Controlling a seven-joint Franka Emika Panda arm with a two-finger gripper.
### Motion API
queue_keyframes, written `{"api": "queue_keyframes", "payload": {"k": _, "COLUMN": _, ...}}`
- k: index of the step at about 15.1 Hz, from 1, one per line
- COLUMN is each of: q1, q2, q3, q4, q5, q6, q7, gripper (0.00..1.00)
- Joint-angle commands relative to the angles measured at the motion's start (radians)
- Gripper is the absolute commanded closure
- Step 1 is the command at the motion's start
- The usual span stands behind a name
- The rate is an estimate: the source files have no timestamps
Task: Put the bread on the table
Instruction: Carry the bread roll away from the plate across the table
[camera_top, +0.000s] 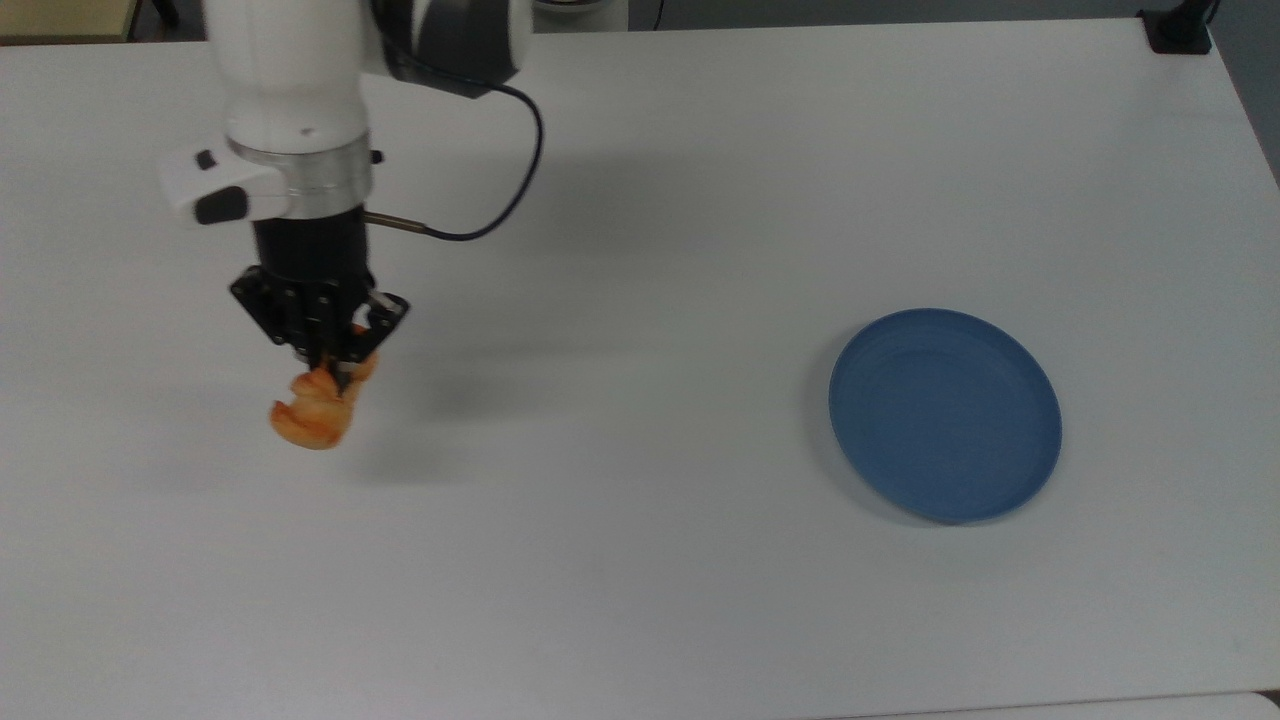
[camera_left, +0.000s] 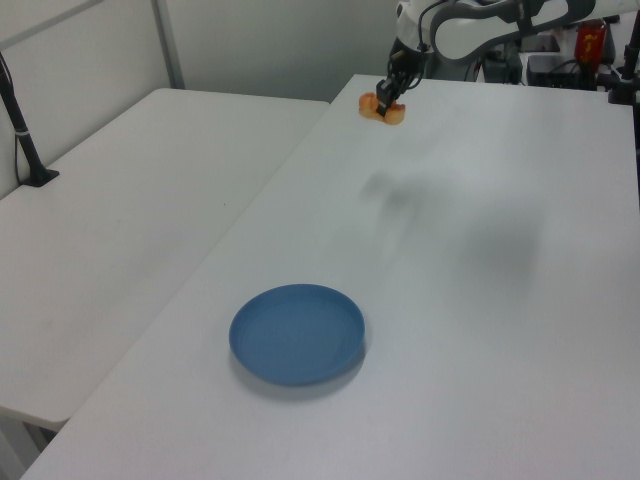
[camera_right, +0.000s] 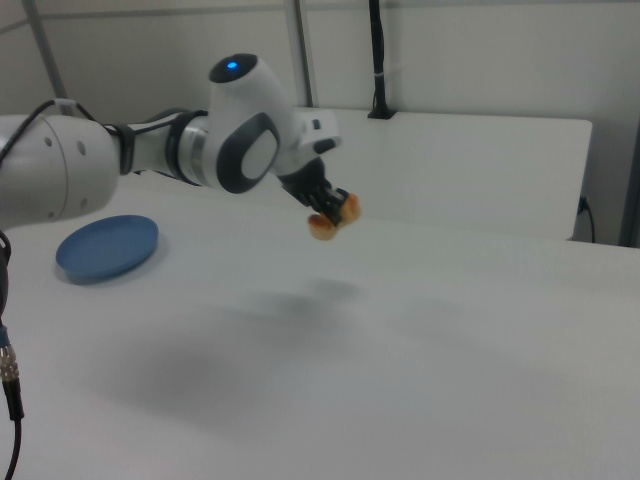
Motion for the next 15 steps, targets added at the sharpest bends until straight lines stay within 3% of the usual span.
{"api": "queue_keyframes", "payload": {"k": 1, "q1": -0.045, "q2": -0.007, "q3": -0.037, "q4": -0.042, "q5": 0.042, "q6": 0.023, "q7": -0.122, "gripper": 0.96}}
{"api": "queue_keyframes", "payload": {"k": 5, "q1": -0.125, "q2": 0.065, "q3": -0.040, "q4": -0.034, "q5": 0.050, "q6": 0.172, "q7": -0.200, "gripper": 0.96}}
{"api": "queue_keyframes", "payload": {"k": 8, "q1": -0.137, "q2": 0.123, "q3": -0.074, "q4": -0.033, "q5": 0.051, "q6": 0.247, "q7": -0.241, "gripper": 0.96}}
{"api": "queue_keyframes", "payload": {"k": 13, "q1": -0.160, "q2": 0.202, "q3": -0.075, "q4": -0.020, "q5": 0.050, "q6": 0.309, "q7": -0.248, "gripper": 0.95}}
{"api": "queue_keyframes", "payload": {"k": 15, "q1": -0.164, "q2": 0.226, "q3": -0.075, "q4": -0.020, "q5": 0.050, "q6": 0.335, "q7": -0.252, "gripper": 0.90}}
